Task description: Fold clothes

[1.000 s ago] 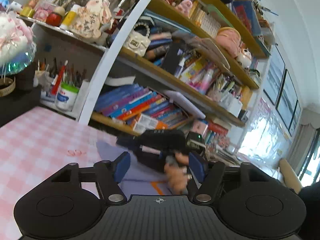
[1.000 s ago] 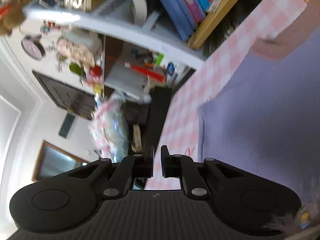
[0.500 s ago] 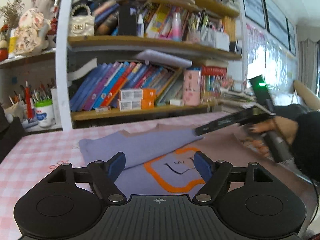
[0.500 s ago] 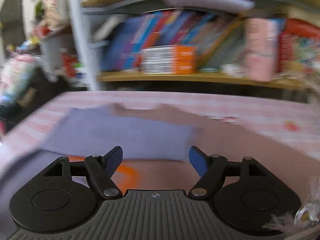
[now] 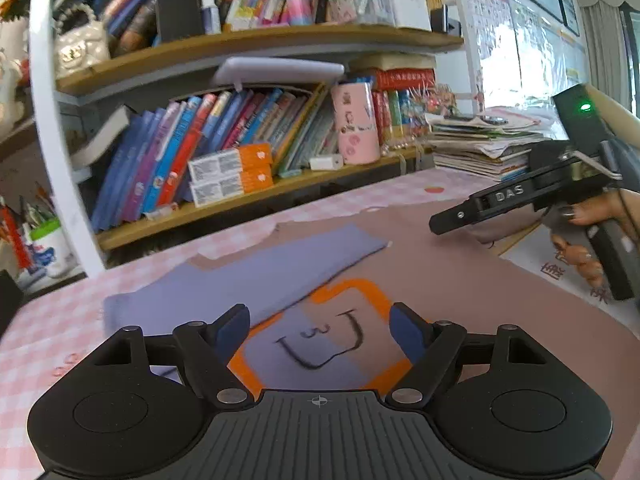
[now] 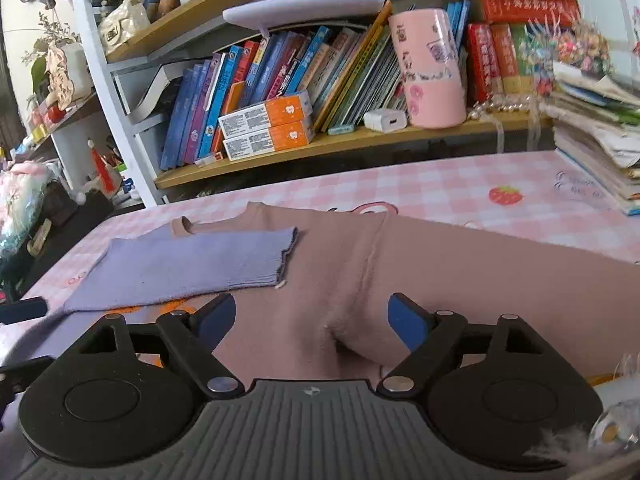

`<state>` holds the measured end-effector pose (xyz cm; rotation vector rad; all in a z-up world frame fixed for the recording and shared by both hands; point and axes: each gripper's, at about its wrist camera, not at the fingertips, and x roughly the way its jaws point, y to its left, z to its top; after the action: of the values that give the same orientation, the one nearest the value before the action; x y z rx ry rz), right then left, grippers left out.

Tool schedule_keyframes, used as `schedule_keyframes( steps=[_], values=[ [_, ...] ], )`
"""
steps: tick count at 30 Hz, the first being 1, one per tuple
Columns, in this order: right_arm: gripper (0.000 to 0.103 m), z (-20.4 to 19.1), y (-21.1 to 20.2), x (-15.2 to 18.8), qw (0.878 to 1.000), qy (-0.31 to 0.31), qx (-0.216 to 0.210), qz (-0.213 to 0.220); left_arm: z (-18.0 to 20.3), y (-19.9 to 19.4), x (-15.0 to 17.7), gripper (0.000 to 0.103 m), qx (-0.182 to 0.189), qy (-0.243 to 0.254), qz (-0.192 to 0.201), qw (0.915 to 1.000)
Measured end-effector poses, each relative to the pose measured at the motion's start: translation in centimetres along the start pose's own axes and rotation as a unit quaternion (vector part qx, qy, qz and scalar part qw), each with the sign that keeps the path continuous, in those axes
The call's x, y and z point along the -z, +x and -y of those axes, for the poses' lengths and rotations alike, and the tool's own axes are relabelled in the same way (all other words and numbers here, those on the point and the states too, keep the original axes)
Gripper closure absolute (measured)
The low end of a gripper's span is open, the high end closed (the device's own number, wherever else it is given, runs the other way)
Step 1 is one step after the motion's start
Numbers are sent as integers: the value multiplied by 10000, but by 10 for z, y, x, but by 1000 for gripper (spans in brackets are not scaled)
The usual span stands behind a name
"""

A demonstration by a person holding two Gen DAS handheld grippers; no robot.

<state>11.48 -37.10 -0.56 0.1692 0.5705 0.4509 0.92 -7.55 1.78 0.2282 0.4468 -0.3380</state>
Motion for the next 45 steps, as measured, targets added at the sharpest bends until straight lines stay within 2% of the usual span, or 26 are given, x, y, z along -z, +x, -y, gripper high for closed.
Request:
schedule_keyframes(
  steps=[4, 5, 6, 8, 9, 10, 17, 21, 24, 25, 27, 30, 32, 33, 35, 39, 42, 45],
  values=[
    [26, 1, -2, -1, 10000, -44, 63, 6, 6, 30, -10, 25, 29, 229, -130, 9996],
    [30, 1, -3, -1, 10000, -83, 40, 8, 9, 39, -13, 25, 55, 293, -173, 9994],
    [33, -1, -3, 0, 9999, -132, 0, 2, 13, 48, -17, 28, 126, 372, -210, 9990],
    [42, -3, -4, 2, 9998, -212, -30, -32, 21, 66, -27, 42, 293, 561, -256, 9977],
    [43, -4, -4, 3, 9997, -254, -37, -52, 25, 74, -29, 50, 331, 643, -276, 9970],
    [45, -5, -3, 5, 9995, -306, -10, -86, 29, 83, -32, 52, 345, 707, -302, 9964],
    [68, -8, 5, 10, 9977, -553, 287, -274, 57, 130, -43, 56, 250, 1171, -452, 9918],
    [69, -7, 7, 11, 9974, -571, 311, -309, 70, 152, -51, 58, 106, 1467, -517, 9878],
    [69, -6, 8, 12, 9973, -574, 307, -325, 65, 161, -55, 69, 99, 1371, -630, 9885],
    [69, -5, 8, 12, 9974, -565, 298, -327, 63, 164, -55, 84, 80, 1340, -677, 9886],
    [69, -2, 7, 11, 9979, -496, 252, -323, 55, 163, -53, 94, 20, 1289, -718, 9891],
    [69, -1, 7, 11, 9982, -458, 227, -317, 25, 144, -57, 96, -352, 941, -396, 9942],
    [69, -1, 7, 11, 9982, -459, 228, -320, -17, 119, -63, 97, -641, 250, -66, 9976],
    [69, -2, 7, 11, 9981, -463, 232, -322, -41, 105, -64, 97, -833, -66, 67, 9965],
    [69, -3, 7, 11, 9978, -511, 262, -328, -84, 78, -59, 97, -1275, -513, 201, 9903],
    [67, -9, 9, 11, 9965, -677, 333, -357, -129, 46, -31, 97, -2072, -714, -29, 9757],
    [64, -10, 10, 12, 9959, -750, 338, -372, -163, 22, -10, 97, -2661, -862, -201, 9599],
    [60, -12, 10, 12, 9955, -799, 308, -394, -197, -2, 11, 97, -3238, -1005, -373, 9400]
  ],
)
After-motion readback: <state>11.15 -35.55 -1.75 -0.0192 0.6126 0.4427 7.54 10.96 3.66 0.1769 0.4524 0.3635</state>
